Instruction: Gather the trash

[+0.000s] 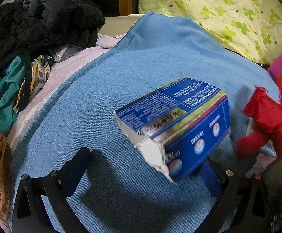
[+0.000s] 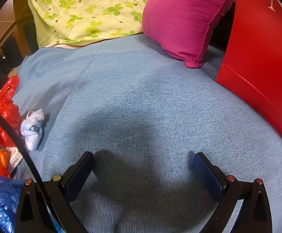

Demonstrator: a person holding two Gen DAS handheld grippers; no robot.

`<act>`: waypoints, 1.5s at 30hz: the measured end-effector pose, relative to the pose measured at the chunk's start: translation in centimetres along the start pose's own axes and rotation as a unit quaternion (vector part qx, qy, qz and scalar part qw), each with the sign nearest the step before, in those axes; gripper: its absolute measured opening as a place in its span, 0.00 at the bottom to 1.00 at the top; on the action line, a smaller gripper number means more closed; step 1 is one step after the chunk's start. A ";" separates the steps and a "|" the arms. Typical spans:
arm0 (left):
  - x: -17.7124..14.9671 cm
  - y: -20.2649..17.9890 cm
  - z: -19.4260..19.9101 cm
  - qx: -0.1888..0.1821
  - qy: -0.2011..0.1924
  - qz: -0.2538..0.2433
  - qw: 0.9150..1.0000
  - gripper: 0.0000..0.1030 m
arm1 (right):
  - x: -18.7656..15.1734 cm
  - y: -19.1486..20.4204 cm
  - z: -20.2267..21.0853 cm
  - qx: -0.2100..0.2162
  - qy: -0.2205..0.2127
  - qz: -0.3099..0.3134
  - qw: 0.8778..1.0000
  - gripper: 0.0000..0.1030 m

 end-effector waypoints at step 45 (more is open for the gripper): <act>-10.6 -5.0 25.0 -0.133 -0.091 -0.097 0.982 1.00 | -13.0 8.3 26.4 0.064 -0.107 0.052 0.991 1.00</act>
Point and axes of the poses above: each gripper's, at about its wrist camera, not at the fingertips, and z roughly against the way its jaws point, y to its left, x to its top, the point moved 4 cm from there along -z, roughly the way its jaws point, and after that the axes turned 1 degree about -z, right-handed, at the moved point
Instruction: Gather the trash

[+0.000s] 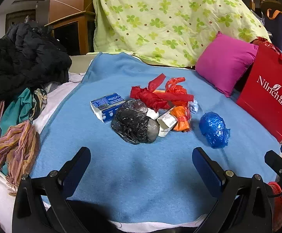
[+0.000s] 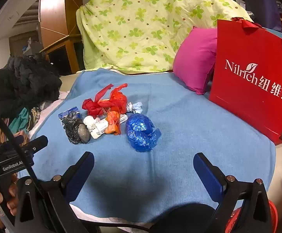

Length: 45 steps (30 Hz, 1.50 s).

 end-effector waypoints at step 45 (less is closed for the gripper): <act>-0.9 3.1 -8.2 0.013 0.064 0.029 0.997 1.00 | 2.1 -0.6 -11.3 0.010 0.059 0.002 0.998 0.99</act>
Point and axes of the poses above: each gripper's, at about its wrist camera, not at the fingertips, and z roughly against the way its jaws point, y to its left, x to its top, the point moved 4 cm from there along -z, roughly the way its jaws point, and after that the axes turned 1 degree about -z, right-handed, at the moved point
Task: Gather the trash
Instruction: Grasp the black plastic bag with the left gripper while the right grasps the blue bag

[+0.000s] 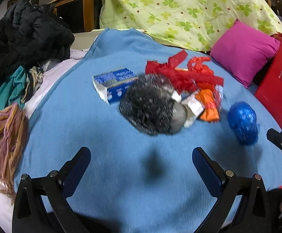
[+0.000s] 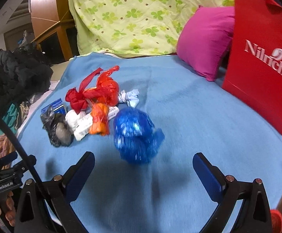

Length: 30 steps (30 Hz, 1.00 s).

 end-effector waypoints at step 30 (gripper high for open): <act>2.6 1.2 -7.0 -0.022 0.044 0.061 0.997 0.33 | 0.5 0.9 -5.2 0.047 0.030 0.011 0.998 0.58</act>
Point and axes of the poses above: each gripper's, at about its wrist camera, not at the fingertips, and z roughly against the way its jaws point, y to its left, x to its top, the point moved 4 cm from there along -z, roughly the way its jaws point, and after that the axes turned 1 degree about -z, right-handed, at the moved point
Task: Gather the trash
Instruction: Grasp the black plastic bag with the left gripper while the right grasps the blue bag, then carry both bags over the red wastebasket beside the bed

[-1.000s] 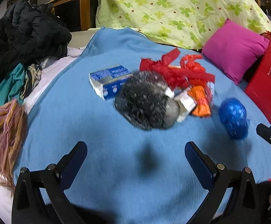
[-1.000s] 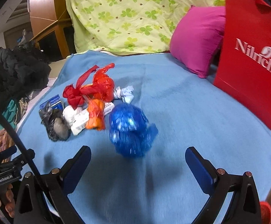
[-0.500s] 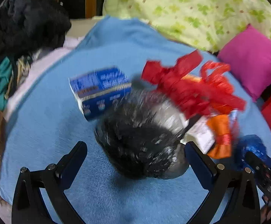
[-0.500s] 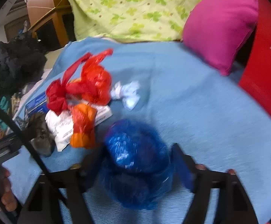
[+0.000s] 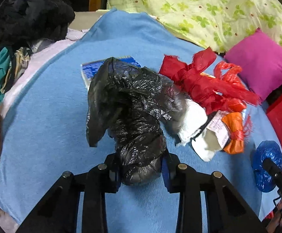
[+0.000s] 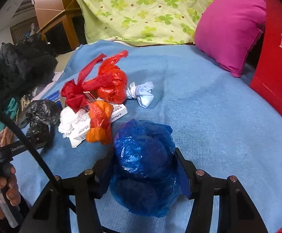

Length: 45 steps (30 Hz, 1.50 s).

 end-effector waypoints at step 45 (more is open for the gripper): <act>-15.0 -32.8 17.8 -0.271 -0.037 -0.328 0.904 0.32 | -17.7 -24.1 30.2 -0.199 -0.128 -0.232 0.943 0.58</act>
Point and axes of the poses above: each gripper's, at about its wrist camera, not at the fingertips, and z roughly against the way its jaws point, y to its left, x to its top, the point moved 4 cm from there along -z, roughly the way its jaws point, and after that the axes turned 1 degree about -z, right-handed, at the moved point
